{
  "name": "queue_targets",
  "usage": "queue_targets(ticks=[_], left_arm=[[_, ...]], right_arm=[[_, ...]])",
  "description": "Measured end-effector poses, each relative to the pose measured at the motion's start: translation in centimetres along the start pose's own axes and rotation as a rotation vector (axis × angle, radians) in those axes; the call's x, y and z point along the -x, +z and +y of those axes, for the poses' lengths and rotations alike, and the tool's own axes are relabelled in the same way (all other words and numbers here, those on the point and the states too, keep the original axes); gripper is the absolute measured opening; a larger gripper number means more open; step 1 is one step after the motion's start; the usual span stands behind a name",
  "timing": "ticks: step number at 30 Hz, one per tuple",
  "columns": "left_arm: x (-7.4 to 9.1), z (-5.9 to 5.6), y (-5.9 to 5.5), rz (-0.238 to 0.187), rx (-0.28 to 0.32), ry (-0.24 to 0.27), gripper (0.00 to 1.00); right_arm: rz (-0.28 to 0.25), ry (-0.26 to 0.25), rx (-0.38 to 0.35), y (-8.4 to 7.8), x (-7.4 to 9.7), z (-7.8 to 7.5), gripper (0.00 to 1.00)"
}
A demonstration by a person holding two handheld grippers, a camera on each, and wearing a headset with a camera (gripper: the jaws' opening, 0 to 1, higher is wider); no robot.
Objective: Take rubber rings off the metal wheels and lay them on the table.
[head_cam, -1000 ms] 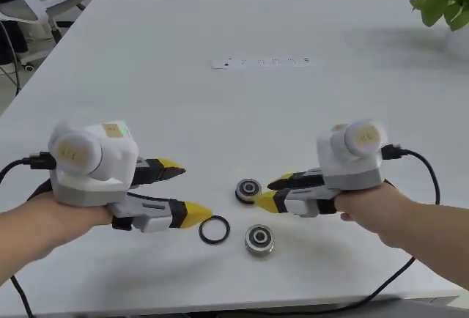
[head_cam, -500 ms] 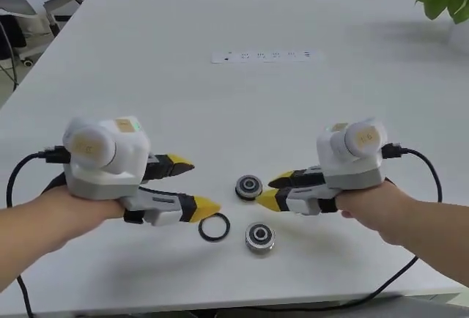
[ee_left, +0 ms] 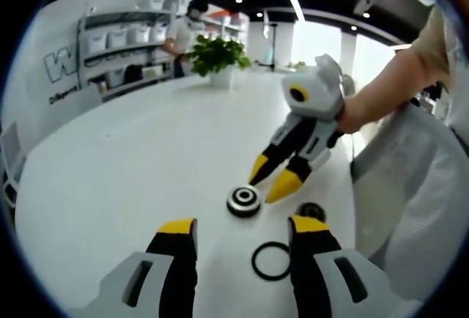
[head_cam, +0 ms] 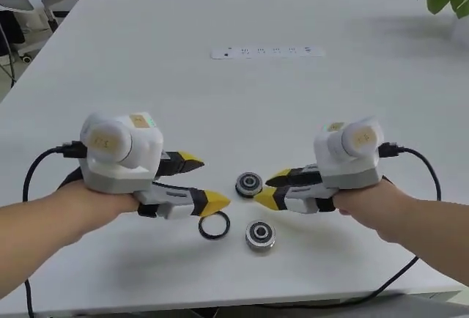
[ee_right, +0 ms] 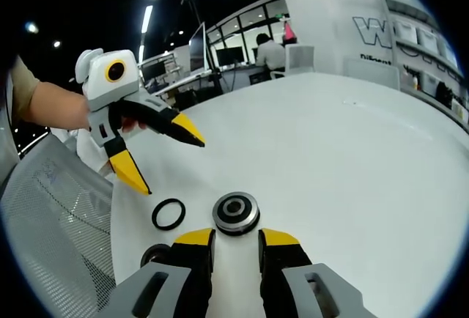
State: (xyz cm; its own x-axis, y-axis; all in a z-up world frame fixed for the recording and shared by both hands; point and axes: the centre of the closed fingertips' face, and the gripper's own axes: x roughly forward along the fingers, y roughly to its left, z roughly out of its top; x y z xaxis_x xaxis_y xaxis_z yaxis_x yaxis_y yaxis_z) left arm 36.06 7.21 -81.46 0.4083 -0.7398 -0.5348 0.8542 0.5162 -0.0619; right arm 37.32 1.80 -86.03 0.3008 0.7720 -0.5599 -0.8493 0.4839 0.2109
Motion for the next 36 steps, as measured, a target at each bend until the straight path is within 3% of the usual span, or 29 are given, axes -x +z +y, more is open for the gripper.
queue_targets(ticks=[36], left_arm=[[-3.9,-0.2,0.4,0.009,0.025,-0.038,0.39]], right_arm=[[-0.016,0.012,0.029,-0.1,-0.5,-0.1,0.14]])
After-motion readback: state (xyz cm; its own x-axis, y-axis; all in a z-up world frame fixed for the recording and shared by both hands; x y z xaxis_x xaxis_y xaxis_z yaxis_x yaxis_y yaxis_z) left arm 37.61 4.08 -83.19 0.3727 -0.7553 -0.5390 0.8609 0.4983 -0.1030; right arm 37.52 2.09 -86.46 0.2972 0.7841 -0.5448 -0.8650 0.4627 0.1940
